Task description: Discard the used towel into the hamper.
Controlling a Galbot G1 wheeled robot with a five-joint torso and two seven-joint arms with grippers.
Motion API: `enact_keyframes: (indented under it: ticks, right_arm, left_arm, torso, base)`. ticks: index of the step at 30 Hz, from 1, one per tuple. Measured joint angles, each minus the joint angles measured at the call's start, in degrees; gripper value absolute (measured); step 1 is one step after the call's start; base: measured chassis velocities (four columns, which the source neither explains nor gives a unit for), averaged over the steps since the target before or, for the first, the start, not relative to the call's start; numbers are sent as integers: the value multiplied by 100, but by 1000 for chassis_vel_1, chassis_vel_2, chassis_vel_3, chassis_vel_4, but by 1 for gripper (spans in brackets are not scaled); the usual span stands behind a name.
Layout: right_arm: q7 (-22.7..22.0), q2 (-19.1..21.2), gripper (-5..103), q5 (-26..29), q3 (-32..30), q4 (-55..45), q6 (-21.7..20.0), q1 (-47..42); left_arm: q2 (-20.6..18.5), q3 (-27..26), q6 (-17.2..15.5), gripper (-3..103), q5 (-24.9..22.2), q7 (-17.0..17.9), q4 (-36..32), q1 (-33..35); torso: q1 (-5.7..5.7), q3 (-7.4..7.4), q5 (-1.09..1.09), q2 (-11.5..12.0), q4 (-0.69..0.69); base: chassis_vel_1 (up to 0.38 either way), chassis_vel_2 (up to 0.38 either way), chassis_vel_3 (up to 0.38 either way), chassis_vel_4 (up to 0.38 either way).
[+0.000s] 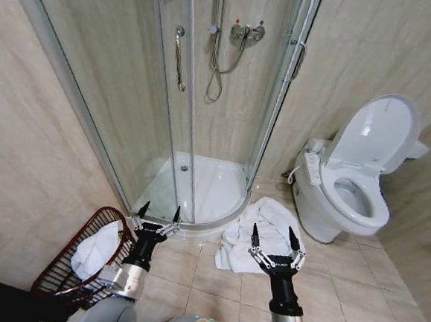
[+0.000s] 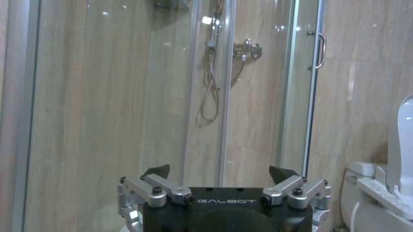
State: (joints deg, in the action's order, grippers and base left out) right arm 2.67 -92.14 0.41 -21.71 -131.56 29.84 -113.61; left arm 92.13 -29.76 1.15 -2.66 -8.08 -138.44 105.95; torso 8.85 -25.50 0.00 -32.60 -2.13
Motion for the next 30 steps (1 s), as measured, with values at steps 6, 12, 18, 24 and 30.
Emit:
enact_keyframes:
  ticks: [6,12,18,24,30]
  right_arm:
    - [-3,0,100,55,33,4,62,0]
    - [17,0,100,50,44,77,135,-25]
    - [13,0,100,-5,20,96,146,-31]
    - [-6,0,100,-11,16,112,142,-15]
    - [146,0,100,2,4,111,141,-16]
  left_arm:
    - [0,0,0,100,0,0,0,0]
    - [0,0,0,100,0,0,0,0]
    - [0,0,0,100,0,-1,0,0]
    - [0,0,0,100,0,0,0,0]
    - [0,0,0,100,0,0,0,0]
  torso:
    - [-86,118,-1,204,0]
    - [-141,203,-1,344,0]
    - [-204,307,0,511,0]
    - [-250,377,0,626,0]
    - [-298,461,0,758,0]
  base:
    - [0,0,0,0]
    - [0,0,0,0]
    - [0,0,0,0]
    - [0,0,0,0]
    - [0,0,0,0]
